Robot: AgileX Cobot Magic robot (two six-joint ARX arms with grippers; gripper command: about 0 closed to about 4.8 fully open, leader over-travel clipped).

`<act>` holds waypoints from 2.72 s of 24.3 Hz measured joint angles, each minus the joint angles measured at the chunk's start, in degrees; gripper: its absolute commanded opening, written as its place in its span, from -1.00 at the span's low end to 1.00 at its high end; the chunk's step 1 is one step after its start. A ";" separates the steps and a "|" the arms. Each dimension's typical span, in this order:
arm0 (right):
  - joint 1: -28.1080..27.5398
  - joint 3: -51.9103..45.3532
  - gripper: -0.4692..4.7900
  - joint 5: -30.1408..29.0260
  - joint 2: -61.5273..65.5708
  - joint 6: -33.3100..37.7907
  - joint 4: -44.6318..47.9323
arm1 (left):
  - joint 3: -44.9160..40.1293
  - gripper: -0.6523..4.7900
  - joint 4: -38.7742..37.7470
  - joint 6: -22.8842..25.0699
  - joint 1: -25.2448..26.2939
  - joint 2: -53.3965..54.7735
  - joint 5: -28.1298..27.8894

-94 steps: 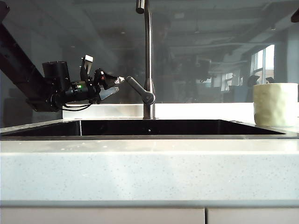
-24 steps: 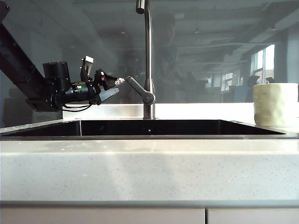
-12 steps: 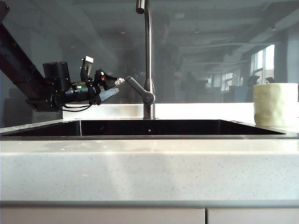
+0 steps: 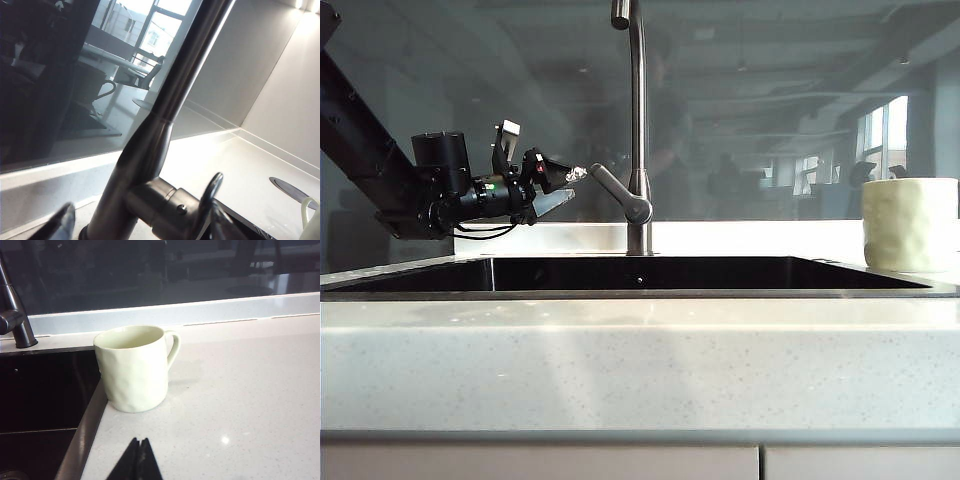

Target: Pick up the mug next to the sink, go to the faucet to get some water, pour the water into the sink, and finally put the mug back to its place.

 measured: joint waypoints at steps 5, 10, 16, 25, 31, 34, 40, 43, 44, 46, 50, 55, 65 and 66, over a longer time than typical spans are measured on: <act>-0.02 0.00 -0.86 0.00 0.00 0.00 0.00 | 0.00 0.49 0.00 -3.32 0.00 -0.02 -0.02; -0.02 0.00 -0.86 0.00 0.00 0.02 0.00 | -0.15 0.49 -11.41 0.74 0.07 -4.81 -0.17; -0.02 0.00 -0.86 0.00 0.00 0.02 0.00 | 0.11 0.49 -39.23 20.17 0.00 -18.67 -10.86; -0.02 0.00 -0.86 0.00 0.00 0.15 0.00 | 0.00 0.49 -67.36 34.16 1.99 -40.33 -38.23; -0.02 0.00 -0.86 0.00 0.00 0.15 0.00 | -7.85 0.49 -70.47 36.20 1.79 -54.66 -46.40; -0.02 0.00 -0.86 0.00 0.00 0.15 0.00 | -16.17 0.49 -71.17 37.22 1.97 -61.64 -53.33; -0.02 0.00 -0.86 0.00 0.00 0.15 0.00 | -38.23 0.49 -70.88 38.84 4.37 -81.35 -63.91; -0.02 0.00 -0.86 0.00 0.00 0.15 -0.02 | -53.90 0.49 -70.82 36.26 6.25 -91.76 -63.91; -0.02 0.00 -0.86 0.00 0.00 0.15 -0.02 | -58.29 0.49 -70.47 35.19 6.56 -94.88 -63.43; -0.02 0.00 -0.86 0.00 0.00 0.15 -0.02 | -64.26 0.49 -72.63 34.64 6.54 -100.41 -63.01; -0.02 0.00 -0.86 0.00 0.00 0.15 -0.02 | -72.39 0.49 -72.39 34.93 6.49 -110.49 -60.50; -0.02 0.00 -0.86 0.00 0.00 0.15 -0.02 | -73.44 -0.69 -71.89 35.63 6.49 -119.23 -60.48; -0.02 0.00 -0.86 0.00 0.00 0.15 -0.02 | -85.64 -0.78 -73.90 35.47 7.17 -134.75 -60.41; -0.02 0.00 -0.86 0.00 0.00 0.15 -0.02 | -91.84 -0.78 -71.43 34.99 7.19 -138.42 -60.41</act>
